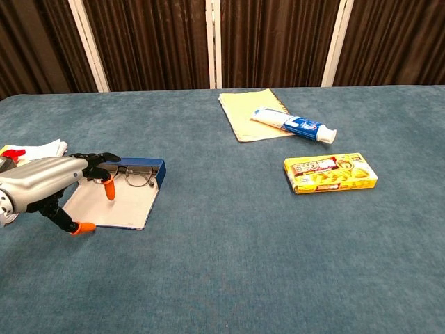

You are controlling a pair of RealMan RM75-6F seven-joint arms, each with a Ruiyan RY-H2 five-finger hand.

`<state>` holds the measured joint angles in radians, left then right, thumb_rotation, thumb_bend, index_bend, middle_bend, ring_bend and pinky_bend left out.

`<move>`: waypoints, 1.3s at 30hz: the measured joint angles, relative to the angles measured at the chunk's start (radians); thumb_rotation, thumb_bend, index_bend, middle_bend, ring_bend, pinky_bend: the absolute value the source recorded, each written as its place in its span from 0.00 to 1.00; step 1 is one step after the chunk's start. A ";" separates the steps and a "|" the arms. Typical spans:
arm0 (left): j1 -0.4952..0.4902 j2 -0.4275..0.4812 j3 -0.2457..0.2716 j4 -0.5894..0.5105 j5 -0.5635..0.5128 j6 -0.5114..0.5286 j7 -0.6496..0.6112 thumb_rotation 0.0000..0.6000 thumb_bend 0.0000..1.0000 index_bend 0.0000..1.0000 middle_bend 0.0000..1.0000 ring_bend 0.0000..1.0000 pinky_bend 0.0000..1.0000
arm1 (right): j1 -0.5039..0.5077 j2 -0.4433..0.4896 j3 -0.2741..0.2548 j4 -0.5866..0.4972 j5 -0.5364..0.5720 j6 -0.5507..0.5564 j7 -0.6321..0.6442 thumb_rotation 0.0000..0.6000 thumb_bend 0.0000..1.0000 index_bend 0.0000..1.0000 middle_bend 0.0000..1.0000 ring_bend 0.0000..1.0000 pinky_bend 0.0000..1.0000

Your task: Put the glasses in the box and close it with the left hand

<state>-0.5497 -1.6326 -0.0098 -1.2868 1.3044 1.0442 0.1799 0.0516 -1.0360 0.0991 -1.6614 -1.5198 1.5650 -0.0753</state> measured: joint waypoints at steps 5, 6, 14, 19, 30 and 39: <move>0.004 -0.012 -0.006 0.011 -0.002 -0.011 0.006 1.00 0.27 0.39 0.00 0.00 0.00 | 0.000 0.000 -0.001 0.002 -0.001 0.000 0.003 1.00 0.00 0.00 0.00 0.00 0.00; 0.004 -0.013 -0.007 0.013 -0.002 -0.012 0.008 1.00 0.27 0.39 0.00 0.00 0.00 | 0.000 0.000 -0.001 0.002 -0.002 0.000 0.003 1.00 0.00 0.00 0.00 0.00 0.00; 0.007 -0.029 -0.012 0.035 -0.002 -0.021 0.019 1.00 0.27 0.39 0.00 0.00 0.00 | 0.001 -0.002 -0.001 0.004 -0.002 -0.002 0.000 1.00 0.00 0.00 0.00 0.00 0.00; 0.009 -0.033 -0.016 0.043 0.002 -0.025 0.013 1.00 0.36 0.39 0.00 0.00 0.00 | 0.001 -0.003 -0.002 0.004 -0.002 -0.003 -0.002 1.00 0.00 0.00 0.00 0.00 0.00; 0.015 -0.025 -0.020 0.037 0.015 -0.022 0.010 1.00 0.51 0.40 0.00 0.00 0.00 | 0.001 -0.003 -0.002 0.003 -0.003 -0.002 -0.003 1.00 0.00 0.00 0.00 0.00 0.00; 0.013 -0.016 -0.040 0.027 0.013 -0.019 0.012 1.00 0.52 0.40 0.00 0.00 0.00 | 0.001 -0.003 -0.002 0.004 -0.001 -0.003 -0.002 1.00 0.00 0.00 0.00 0.00 0.00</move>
<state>-0.5370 -1.6486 -0.0500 -1.2600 1.3177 1.0255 0.1919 0.0526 -1.0388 0.0975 -1.6576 -1.5213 1.5623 -0.0769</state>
